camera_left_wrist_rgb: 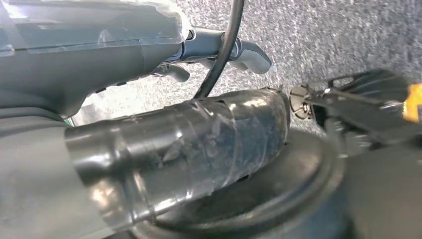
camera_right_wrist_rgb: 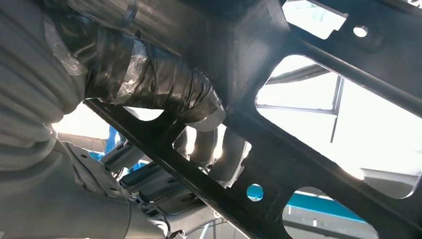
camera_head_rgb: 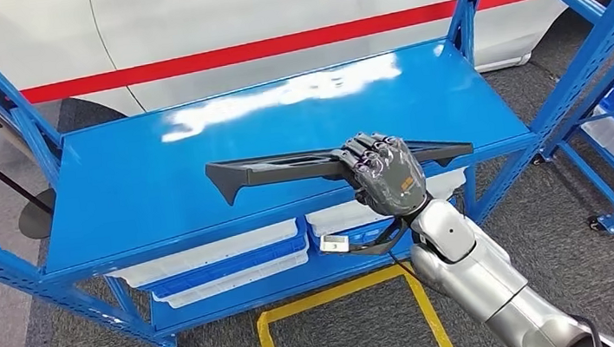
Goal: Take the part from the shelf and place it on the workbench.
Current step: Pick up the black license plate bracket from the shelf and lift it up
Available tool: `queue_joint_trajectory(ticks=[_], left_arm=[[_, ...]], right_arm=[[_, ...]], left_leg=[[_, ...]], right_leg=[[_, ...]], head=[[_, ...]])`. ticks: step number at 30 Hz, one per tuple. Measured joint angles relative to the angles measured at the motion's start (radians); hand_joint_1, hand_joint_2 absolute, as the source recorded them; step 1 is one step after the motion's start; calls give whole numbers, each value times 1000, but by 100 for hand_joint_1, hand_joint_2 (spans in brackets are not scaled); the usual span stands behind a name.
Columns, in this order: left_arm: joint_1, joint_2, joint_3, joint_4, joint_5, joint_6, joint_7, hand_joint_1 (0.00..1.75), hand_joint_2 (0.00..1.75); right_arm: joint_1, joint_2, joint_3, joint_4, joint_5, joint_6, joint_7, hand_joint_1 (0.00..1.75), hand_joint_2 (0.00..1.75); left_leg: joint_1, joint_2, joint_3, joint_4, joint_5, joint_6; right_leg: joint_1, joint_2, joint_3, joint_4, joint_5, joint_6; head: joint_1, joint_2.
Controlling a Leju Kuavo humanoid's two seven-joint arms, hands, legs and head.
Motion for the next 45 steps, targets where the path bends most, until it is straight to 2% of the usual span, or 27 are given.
queue_joint_trajectory(ticks=[1,3,5,7,12,13,14,16,17,18,19,21,22,25,26,27,29,31,32,34,36,37,39,41,42,44,45], left_arm=[[-1,1,0,0,0,1,0,0,0],[-3,3,-1,0,0,1,0,0,0],[-3,3,-2,0,0,1,0,0,0],[-5,1,-3,0,0,2,0,0,0],[-6,0,-4,0,0,2,0,0,0],[-5,0,-4,0,-1,2,0,0,0],[-5,0,-5,0,-1,2,1,0,0],[-4,-1,-6,0,-2,2,3,0,0],[-4,-1,-7,0,-3,2,4,0,0],[-4,-1,-7,0,-3,1,4,0,0],[-3,-1,-7,0,-3,1,4,0,0],[-1,-1,-8,1,-3,0,5,0,0],[0,-1,-8,1,-4,0,5,0,0],[0,-1,-8,2,-7,-1,4,0,0],[0,-1,-9,2,-8,-1,4,0,0],[0,-1,-9,2,-10,-2,4,0,0],[-1,-1,-9,2,-11,-3,3,0,0],[-4,0,-9,2,-12,-3,3,0,0],[-5,1,-9,2,-12,-3,3,0,0],[-7,2,-9,2,-12,-3,2,0,0],[-7,2,-9,2,-12,-3,3,0,0],[-8,1,-10,2,-12,-3,3,0,0],[-10,1,-10,2,-11,-3,4,0,0],[-9,1,-10,2,-11,-2,4,0,0],[-7,2,-10,2,-11,-2,5,0,0],[-7,1,-10,2,-11,-3,5,0,0],[-7,1,-10,2,-11,-3,6,0,0]], right_arm=[[1,1,-2,-4,0,0,0,175,175],[2,3,-6,-9,0,0,0,175,175],[5,4,-9,-14,2,0,-1,175,175],[8,5,-13,-20,3,0,-3,175,175],[10,5,-15,-24,3,0,-4,175,175],[13,5,-18,-28,2,0,-6,175,175],[18,5,-20,-36,-3,0,-4,175,175],[27,4,-24,-55,-15,0,2,175,175],[29,4,-24,-62,-21,0,7,175,175],[28,4,-24,-66,-22,0,10,175,175],[28,3,-24,-69,-22,0,13,175,175],[26,3,-24,-70,-22,0,18,175,175],[25,3,-23,-70,-20,0,21,175,175],[21,3,-19,-70,-9,0,38,175,175],[21,1,-16,-70,-4,0,45,175,175],[21,-1,-12,-70,0,0,52,175,175],[21,-6,-3,-70,3,0,61,175,175],[20,-10,5,-70,4,0,68,175,175],[20,-13,8,-70,4,0,71,175,175],[18,-19,13,-70,4,0,76,175,175],[16,-25,19,-69,3,0,79,175,175],[16,-27,23,-68,2,0,81,175,175],[15,-35,29,-64,-1,0,85,175,175],[15,-41,34,-60,-3,0,88,175,175],[16,-42,37,-57,-4,0,88,175,175],[15,-45,43,-53,-6,0,92,175,175],[14,-47,46,-51,-8,0,96,175,175]], left_leg=[[-4,0,46,-69,6,8],[-12,0,88,-145,3,18],[-12,1,84,-161,22,22],[-7,6,79,-176,44,31],[-5,9,76,-183,55,36],[-5,10,62,-183,66,39],[-5,11,30,-174,84,39],[-6,13,-44,-146,124,32],[-6,13,-67,-134,137,23],[-7,12,-74,-130,144,16],[-8,12,-76,-131,153,10],[-7,9,-84,-132,162,-2],[-6,8,-93,-121,143,-8],[-2,6,-131,12,-3,-20],[-1,6,-139,73,-38,-23],[0,6,-138,118,-49,-24],[0,6,-96,123,-9,-22],[-2,6,6,8,24,-12],[-4,5,61,-68,17,-6],[-10,4,117,-161,-6,4],[-10,6,110,-178,9,14],[-8,8,103,-184,23,22],[-3,13,79,-191,54,37],[-6,16,46,-187,80,43],[-7,17,26,-183,92,42],[-7,17,-15,-167,111,39],[-7,17,-35,-157,119,36]], right_leg=[[1,0,-6,1,7,3],[-1,-1,-8,-2,22,15],[-3,-1,-9,-11,37,29],[-4,1,-14,-13,31,37],[-5,2,-19,-6,13,39],[-6,2,-32,52,-37,43],[-9,2,-18,97,-60,48],[-12,1,65,101,-121,56],[-11,2,121,41,-105,52],[-8,4,150,-7,-117,45],[-4,5,154,-21,-120,37],[-6,3,138,-23,-101,19],[-9,1,127,-25,-88,8],[-10,-3,82,-27,-48,-11],[-8,-3,65,-26,-35,-12],[-7,-4,47,-24,-23,-12],[-5,-4,13,-17,-1,-9],[-3,-4,-15,-10,18,-3],[-2,-4,-23,-7,27,1],[-3,-6,-28,-10,47,13],[-5,-6,-30,-20,67,26],[-5,-3,-35,-16,57,31],[-6,0,-55,38,-22,38],[-8,1,-78,159,-123,44],[-8,1,-83,216,-144,47],[-9,1,-57,258,-118,51],[-10,1,-18,226,-89,51]], head=[[0,0],[0,0],[0,0],[0,0],[1,0],[1,0],[0,0],[0,0],[0,0],[0,0],[0,0],[0,0],[0,0],[0,0],[0,0],[0,0],[0,0],[0,0],[0,0],[0,0],[0,0],[0,0],[1,0],[0,0],[1,0],[0,0],[0,0]])
